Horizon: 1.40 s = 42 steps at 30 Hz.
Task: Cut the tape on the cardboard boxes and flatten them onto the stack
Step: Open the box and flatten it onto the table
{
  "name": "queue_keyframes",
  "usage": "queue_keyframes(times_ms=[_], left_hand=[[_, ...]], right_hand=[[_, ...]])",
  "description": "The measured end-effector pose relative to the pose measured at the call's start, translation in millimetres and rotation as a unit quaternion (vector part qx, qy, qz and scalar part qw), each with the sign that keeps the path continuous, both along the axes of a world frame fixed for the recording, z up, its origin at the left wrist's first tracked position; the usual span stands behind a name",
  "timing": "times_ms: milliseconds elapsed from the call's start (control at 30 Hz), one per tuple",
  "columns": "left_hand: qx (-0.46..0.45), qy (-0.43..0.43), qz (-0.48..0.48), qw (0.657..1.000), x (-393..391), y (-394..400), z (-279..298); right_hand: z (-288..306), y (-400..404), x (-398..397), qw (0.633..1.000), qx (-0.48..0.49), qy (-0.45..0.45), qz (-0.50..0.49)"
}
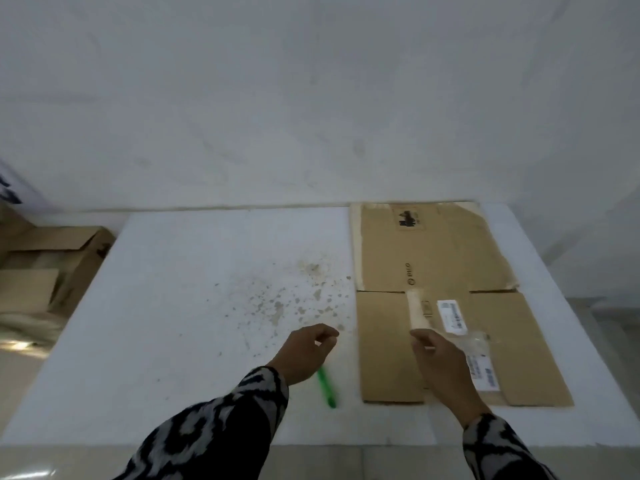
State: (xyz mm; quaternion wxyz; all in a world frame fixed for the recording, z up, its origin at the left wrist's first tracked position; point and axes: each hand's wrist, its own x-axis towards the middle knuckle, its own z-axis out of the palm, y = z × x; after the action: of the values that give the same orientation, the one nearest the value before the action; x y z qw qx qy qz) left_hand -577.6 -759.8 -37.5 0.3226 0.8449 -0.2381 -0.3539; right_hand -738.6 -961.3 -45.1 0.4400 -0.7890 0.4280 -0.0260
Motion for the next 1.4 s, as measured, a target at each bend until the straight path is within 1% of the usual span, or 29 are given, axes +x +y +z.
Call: queue_keyframes(times_ms=[67,200,400,567,700,833,1000,1167,1300,1400], left_hand=[[-0.02,0.007,0.025,0.999,10,49,4],[-0.048,0.005,0.074,0.996,29,158,8],[-0.069,-0.018,0.132,0.989,71,336,22],[-0.083,-0.042,0.179,0.979,116,447,46],[-0.092,-0.05,0.212,0.972,159,502,54],[-0.086,-0.06,0.219,0.97,212,540,52],[-0.063,-0.084,0.193,0.976,304,588,56],[-0.059,-0.113,0.205,0.971,402,640,86],[-0.076,-0.147,0.253,0.953,471,682,105],[-0.111,-0.218,0.27,0.931,530,716,107]], right_hand=[[11,48,24,0.999,0.037,-0.016,0.026],[24,152,70,0.993,0.072,-0.03,0.09],[43,326,133,0.987,0.127,-0.039,0.09],[70,435,197,0.978,0.135,-0.053,0.148],[78,491,249,0.971,0.145,-0.067,0.175],[70,533,314,0.966,0.156,-0.083,0.187],[61,585,418,0.962,0.167,-0.125,0.174],[71,644,513,0.954,0.188,-0.125,0.198],[82,682,575,0.951,0.188,-0.118,0.213],[81,712,620,0.957,0.173,-0.11,0.204]])
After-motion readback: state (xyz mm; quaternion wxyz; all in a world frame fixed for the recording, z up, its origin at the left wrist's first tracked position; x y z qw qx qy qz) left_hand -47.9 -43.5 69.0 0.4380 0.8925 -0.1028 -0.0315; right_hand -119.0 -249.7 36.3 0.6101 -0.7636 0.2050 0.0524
